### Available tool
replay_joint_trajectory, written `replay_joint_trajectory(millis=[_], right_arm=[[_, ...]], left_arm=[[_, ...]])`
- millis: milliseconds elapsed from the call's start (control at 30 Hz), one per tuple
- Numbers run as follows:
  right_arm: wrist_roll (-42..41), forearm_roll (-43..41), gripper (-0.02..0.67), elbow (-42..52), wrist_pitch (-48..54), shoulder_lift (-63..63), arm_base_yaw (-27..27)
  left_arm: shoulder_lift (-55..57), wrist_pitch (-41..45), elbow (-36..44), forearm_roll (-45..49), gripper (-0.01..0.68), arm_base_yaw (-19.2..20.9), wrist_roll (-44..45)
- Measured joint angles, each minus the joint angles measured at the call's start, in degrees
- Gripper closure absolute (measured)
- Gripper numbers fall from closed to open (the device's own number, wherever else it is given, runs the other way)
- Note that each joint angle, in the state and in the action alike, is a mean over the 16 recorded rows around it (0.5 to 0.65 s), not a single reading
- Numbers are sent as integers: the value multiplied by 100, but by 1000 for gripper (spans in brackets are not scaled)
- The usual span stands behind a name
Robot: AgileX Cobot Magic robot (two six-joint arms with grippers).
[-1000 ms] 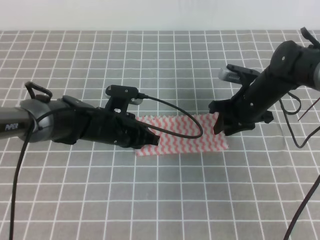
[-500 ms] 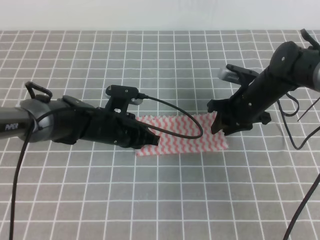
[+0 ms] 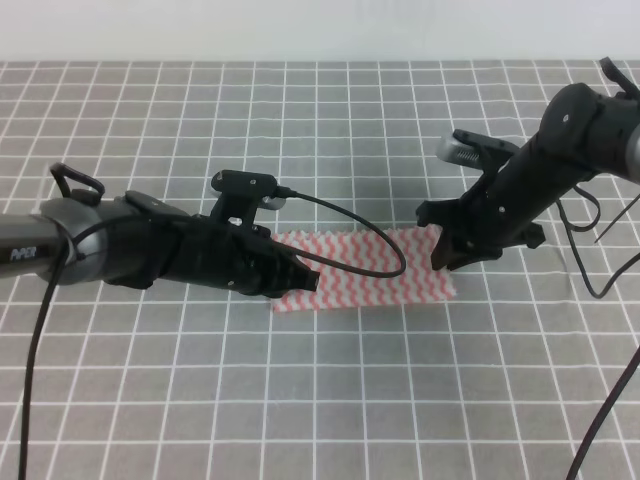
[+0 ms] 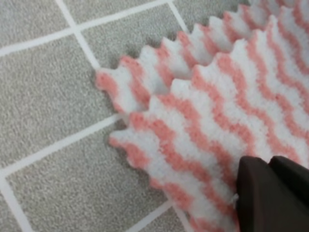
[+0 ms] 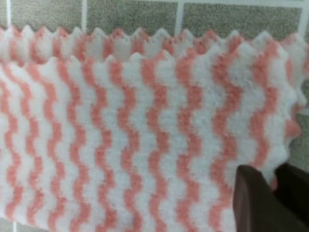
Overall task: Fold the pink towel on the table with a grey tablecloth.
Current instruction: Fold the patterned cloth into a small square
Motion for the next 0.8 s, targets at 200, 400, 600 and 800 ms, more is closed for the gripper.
replay_joint_trajectory(millis=[200, 400, 600, 800], right_arm=[[-15, -30, 628, 0, -77, -25, 0], [-158, 198, 657, 0, -197, -146, 0], [-483, 766, 662, 0, -243, -275, 29], [-780, 1281, 663, 0, -259, -346, 177]], left_arm=[[0, -2, -1, -1, 641, 0, 0], [1, -6, -2, -3, 642, 1, 1], [1, -2, -2, -3, 642, 1, 1], [1, 3, -1, -3, 641, 1, -2]])
